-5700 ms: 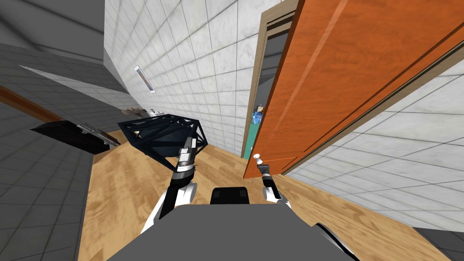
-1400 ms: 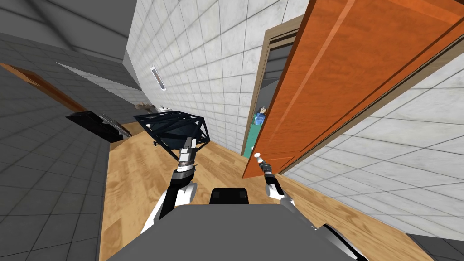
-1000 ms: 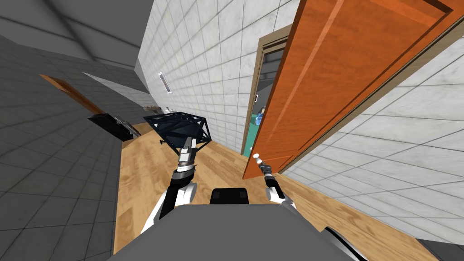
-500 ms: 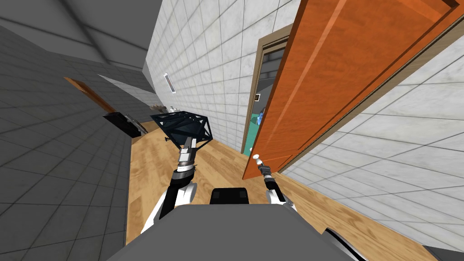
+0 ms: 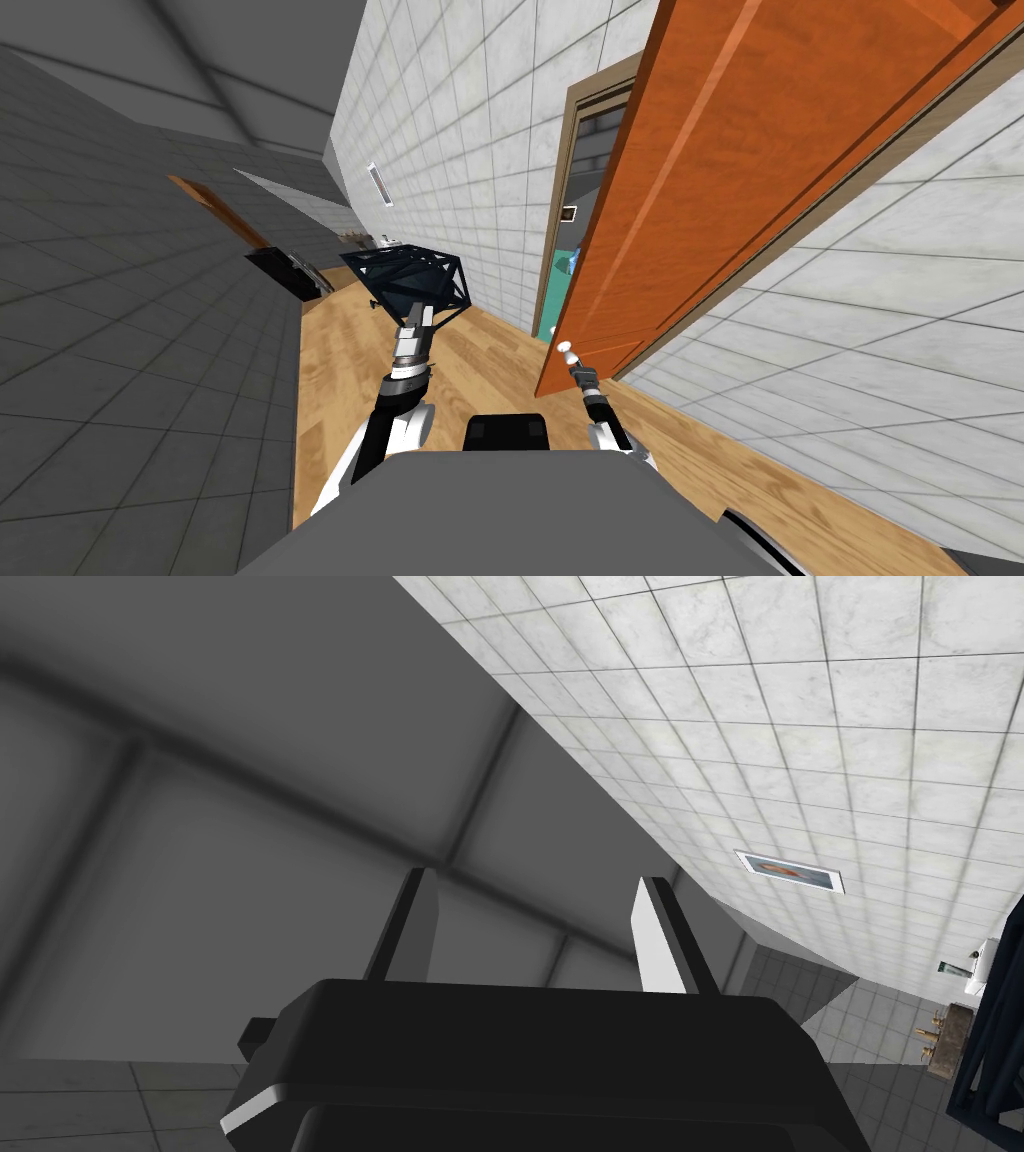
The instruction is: Pull the door open
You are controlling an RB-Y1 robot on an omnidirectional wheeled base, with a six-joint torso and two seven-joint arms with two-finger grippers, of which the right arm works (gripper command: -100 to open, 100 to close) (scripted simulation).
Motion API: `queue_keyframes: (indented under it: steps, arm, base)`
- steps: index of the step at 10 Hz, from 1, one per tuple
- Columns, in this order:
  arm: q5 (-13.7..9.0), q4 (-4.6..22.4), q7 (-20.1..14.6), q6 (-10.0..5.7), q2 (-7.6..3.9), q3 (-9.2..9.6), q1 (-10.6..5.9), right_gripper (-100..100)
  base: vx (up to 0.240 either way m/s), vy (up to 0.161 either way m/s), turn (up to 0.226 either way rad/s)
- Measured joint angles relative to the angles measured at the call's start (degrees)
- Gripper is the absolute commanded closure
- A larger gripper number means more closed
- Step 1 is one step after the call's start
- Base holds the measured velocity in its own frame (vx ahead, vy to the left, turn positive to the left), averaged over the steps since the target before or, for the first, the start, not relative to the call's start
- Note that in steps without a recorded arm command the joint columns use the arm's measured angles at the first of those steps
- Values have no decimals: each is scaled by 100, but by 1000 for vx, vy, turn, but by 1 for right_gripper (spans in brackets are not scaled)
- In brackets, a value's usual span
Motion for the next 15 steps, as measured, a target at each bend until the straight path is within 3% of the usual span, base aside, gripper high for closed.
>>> queue_keyframes:
  steps: [2, 5, 7, 10, 11, 15]
  arm:
    - [38, 168, -81, -134, 12, 70, -90, -100]
    - [34, 99, -103, -143, -24, 72, -6, -100]
    - [8, 18, -33, -72, -36, 30, 56, -100]
    - [-162, -93, -215, 333, -307, -56, 53, -100]
    - [-182, -71, -230, 388, -336, -79, 65, 100]
    - [-174, -58, -215, 370, -324, -70, 72, 100]
  base:
    - [-43, -13, 14]
    - [1, 3, -12]
    - [12, -3, -33]
    - [9, 92, -22]
    - [10, -31, -1]
    - [-1, -11, 4]
